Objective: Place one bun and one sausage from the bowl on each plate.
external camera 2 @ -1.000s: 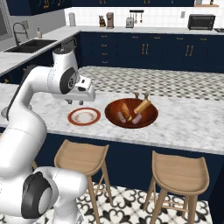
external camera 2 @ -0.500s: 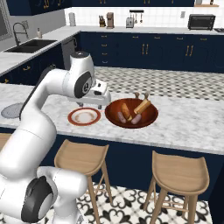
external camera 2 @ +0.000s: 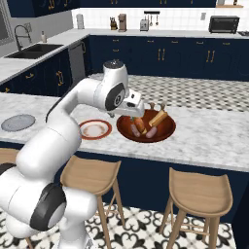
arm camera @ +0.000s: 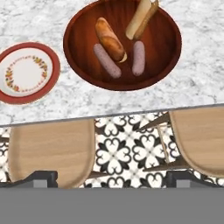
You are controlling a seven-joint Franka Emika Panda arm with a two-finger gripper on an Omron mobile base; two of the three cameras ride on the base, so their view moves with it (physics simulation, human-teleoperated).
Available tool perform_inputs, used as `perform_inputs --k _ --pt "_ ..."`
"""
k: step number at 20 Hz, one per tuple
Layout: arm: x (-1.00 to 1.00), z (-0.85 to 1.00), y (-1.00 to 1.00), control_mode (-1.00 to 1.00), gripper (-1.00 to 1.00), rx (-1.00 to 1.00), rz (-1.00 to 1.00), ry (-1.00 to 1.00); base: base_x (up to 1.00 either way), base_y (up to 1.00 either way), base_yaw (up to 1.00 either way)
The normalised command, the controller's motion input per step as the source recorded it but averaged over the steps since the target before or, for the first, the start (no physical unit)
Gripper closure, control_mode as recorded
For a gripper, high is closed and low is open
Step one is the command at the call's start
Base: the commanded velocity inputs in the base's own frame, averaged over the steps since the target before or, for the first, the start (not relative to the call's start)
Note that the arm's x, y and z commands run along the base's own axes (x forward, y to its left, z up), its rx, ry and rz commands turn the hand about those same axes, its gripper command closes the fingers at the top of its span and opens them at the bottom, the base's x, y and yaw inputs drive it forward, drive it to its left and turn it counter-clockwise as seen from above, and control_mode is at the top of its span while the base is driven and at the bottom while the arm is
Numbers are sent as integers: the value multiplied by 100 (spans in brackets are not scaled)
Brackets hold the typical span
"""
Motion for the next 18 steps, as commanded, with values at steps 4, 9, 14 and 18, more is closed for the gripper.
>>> perform_inputs --k 4,9,14,18 --pt "69 -10 -28 -100 -100 2 -1 0 0 0 0" --pt "81 -8 -29 -100 -100 4 0 0 0 0 0" --pt "91 -48 -29 -100 -100 1 -3 0 0 0 0" --pt "54 -94 -23 -100 -100 -12 -15 -1 0 0 0"
